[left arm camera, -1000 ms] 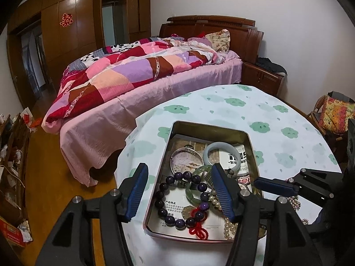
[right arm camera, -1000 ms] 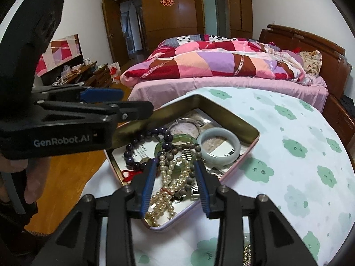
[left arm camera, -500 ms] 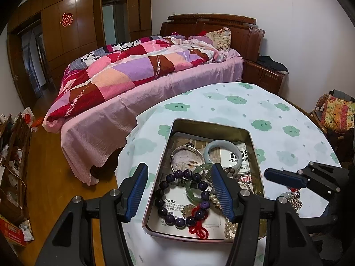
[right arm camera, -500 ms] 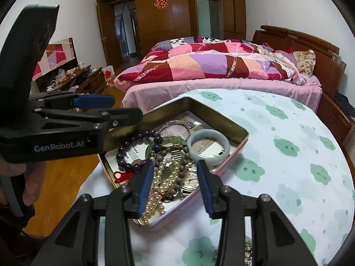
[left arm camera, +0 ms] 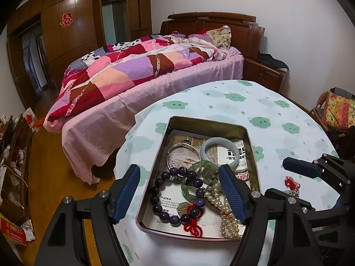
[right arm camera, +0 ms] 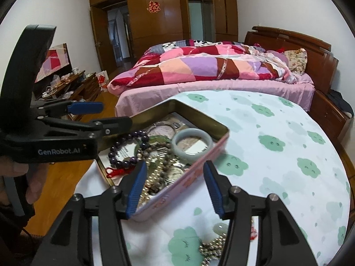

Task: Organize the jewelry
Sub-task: 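Grasp the red-knotted jade pendant with the right gripper while the left gripper approaches the gold bells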

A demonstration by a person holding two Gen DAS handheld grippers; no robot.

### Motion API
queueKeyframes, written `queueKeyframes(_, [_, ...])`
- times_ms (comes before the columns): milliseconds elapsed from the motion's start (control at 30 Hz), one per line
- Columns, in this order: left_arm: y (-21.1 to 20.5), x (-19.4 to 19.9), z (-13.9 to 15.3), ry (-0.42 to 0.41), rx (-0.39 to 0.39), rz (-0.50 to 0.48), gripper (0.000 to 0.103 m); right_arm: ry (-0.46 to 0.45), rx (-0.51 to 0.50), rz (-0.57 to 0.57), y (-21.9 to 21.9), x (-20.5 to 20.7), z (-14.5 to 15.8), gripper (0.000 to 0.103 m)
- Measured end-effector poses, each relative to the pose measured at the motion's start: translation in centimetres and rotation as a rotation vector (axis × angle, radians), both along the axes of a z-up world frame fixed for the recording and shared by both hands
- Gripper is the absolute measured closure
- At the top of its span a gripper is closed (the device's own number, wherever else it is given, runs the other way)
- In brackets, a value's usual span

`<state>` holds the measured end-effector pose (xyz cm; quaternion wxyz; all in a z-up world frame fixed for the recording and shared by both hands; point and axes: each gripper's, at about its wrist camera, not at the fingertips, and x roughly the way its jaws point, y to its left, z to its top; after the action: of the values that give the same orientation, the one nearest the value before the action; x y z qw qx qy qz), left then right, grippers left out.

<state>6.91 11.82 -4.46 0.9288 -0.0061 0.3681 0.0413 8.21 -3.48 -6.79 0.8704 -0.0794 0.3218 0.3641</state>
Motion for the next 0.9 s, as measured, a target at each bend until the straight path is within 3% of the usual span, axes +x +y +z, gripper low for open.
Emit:
queueKeyframes(200, [-0.6,0.0,-0.1,-0.001,0.003,-0.004,0.029,0.020,0.006,-0.042,-1.5,0.8,-0.2,0.044])
queueKeyframes(433, [-3.3,-0.5,-0.3,-0.005,0.049,-0.029,0.029,0.035,0.011,-0.145,-6.3,1.1,-0.5,0.043])
queueKeyframes(667, [-6.3,-1.1,-0.5,-0.013,0.049,-0.092,0.029,0.083,-0.004,-0.247,-10.6,1.5,-2.4,0.043])
queueKeyframes(900, [-8.9,-1.8,-0.5,-0.024,0.046,-0.123,0.029,0.116,-0.036,-0.267,-12.3,1.4,-4.1,0.043])
